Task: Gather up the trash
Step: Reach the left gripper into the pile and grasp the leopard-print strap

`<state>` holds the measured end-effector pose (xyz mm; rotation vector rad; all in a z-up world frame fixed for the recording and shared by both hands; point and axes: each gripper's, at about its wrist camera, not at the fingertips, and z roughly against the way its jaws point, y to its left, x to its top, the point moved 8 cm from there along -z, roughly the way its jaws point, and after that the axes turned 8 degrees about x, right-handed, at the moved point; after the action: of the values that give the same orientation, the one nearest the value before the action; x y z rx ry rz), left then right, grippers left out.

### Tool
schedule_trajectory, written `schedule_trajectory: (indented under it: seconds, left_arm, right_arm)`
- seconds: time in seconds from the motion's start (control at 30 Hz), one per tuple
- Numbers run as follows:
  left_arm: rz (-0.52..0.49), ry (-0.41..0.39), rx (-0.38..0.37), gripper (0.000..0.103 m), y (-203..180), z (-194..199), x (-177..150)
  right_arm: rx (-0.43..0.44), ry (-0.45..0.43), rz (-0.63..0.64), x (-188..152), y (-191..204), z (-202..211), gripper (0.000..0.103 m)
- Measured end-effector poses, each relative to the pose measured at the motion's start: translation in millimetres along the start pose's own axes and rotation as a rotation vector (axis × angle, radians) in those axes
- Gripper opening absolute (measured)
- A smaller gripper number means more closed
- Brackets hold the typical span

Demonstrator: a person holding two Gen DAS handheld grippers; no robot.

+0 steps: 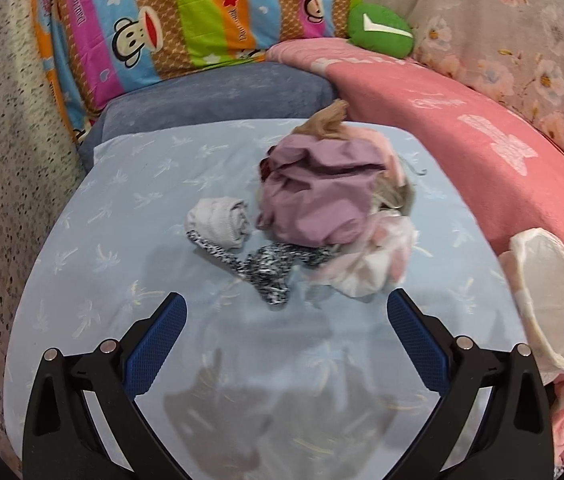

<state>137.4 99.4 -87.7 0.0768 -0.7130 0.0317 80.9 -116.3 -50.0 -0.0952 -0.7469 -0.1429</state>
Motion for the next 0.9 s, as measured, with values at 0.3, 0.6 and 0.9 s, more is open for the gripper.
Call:
schedule_trajectory:
  seconds: [0.3,0.6,0.9]
  left_arm:
    - [0.039,0.055,0.012,0.096,28,-42,4]
    - [0.107,0.163,-0.084,0.076,32,-77,-4]
    - [0.102,0.179,-0.186,0.025,15,-78,-1]
  right_arm:
    - [0.076,0.024,0.044,11,53,-41,0.097]
    - [0.139,0.054,0.047,18,87,-77,0.097]
    - [0.234,0.082,0.049,22,119,-107,0.072]
